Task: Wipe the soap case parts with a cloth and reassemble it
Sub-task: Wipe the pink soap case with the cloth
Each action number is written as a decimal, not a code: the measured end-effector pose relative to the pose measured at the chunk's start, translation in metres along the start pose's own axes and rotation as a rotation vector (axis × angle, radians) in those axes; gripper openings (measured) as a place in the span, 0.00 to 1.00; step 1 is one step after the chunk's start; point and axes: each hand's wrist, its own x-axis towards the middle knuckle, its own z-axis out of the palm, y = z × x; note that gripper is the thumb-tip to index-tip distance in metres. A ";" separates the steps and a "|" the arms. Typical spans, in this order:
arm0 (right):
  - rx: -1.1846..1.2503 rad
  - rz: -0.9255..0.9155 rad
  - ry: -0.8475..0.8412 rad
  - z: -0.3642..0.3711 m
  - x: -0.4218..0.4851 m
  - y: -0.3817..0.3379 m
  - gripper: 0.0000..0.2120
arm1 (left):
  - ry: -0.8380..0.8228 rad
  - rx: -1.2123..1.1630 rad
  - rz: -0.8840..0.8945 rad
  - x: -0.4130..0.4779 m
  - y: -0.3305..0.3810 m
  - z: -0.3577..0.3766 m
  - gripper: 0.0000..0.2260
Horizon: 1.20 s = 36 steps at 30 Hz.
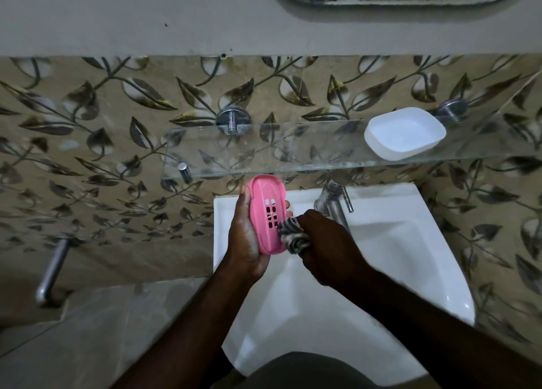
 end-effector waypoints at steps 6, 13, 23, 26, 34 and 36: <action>0.194 0.131 0.153 -0.003 0.039 -0.003 0.07 | -0.049 0.009 0.021 -0.003 -0.003 0.007 0.24; 0.378 0.252 -0.078 -0.001 0.003 -0.016 0.10 | -0.012 -0.132 -0.019 -0.006 0.002 -0.001 0.31; 0.278 0.217 0.128 -0.022 0.027 -0.014 0.06 | -0.085 -0.094 -0.003 -0.019 -0.014 0.002 0.26; 0.351 0.265 -0.008 -0.013 0.001 -0.016 0.07 | -0.066 -0.094 -0.018 -0.015 -0.007 -0.003 0.27; 0.319 0.281 0.178 -0.021 0.035 -0.013 0.02 | -0.117 -0.037 -0.034 -0.016 -0.011 0.002 0.24; 0.353 0.282 0.165 -0.021 0.036 -0.014 0.03 | -0.121 -0.040 -0.011 -0.014 -0.008 0.001 0.24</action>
